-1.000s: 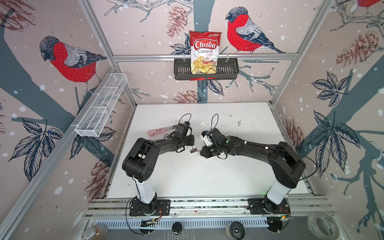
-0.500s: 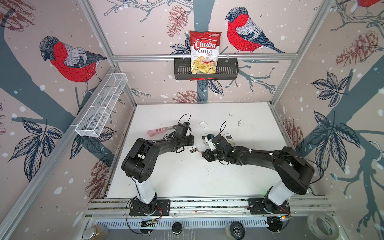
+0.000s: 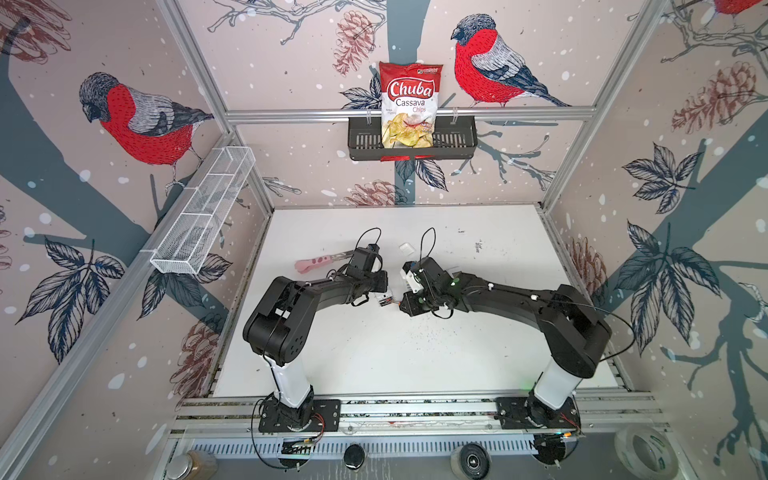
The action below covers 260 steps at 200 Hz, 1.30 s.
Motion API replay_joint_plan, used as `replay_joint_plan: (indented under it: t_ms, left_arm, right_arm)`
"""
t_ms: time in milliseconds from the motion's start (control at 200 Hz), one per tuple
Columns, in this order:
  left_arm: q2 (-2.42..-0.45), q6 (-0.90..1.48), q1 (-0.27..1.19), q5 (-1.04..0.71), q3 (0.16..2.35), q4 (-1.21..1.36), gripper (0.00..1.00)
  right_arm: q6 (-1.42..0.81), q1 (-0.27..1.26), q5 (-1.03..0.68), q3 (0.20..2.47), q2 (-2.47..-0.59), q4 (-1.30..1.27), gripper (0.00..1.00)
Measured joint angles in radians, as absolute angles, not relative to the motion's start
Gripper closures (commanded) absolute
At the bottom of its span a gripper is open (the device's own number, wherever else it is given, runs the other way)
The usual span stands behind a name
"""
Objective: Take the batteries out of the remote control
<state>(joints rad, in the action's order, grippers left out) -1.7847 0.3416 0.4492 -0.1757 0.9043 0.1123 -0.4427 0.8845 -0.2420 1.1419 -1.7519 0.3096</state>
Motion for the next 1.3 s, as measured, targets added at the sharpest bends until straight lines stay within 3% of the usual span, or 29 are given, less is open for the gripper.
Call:
replay_joint_plan:
  t_ms: [761, 1301]
  left_arm:
    - [-1.758, 0.341, 0.431, -0.19, 0.885, 0.094, 0.8]
    - [-1.761, 0.341, 0.429, -0.206, 0.87, 0.127, 0.8]
  right_arm:
    - [-0.34, 0.876, -0.243, 1.603, -1.997, 0.796, 1.0]
    - [-0.419, 0.904, -0.21, 1.256, -1.83, 0.448, 1.0]
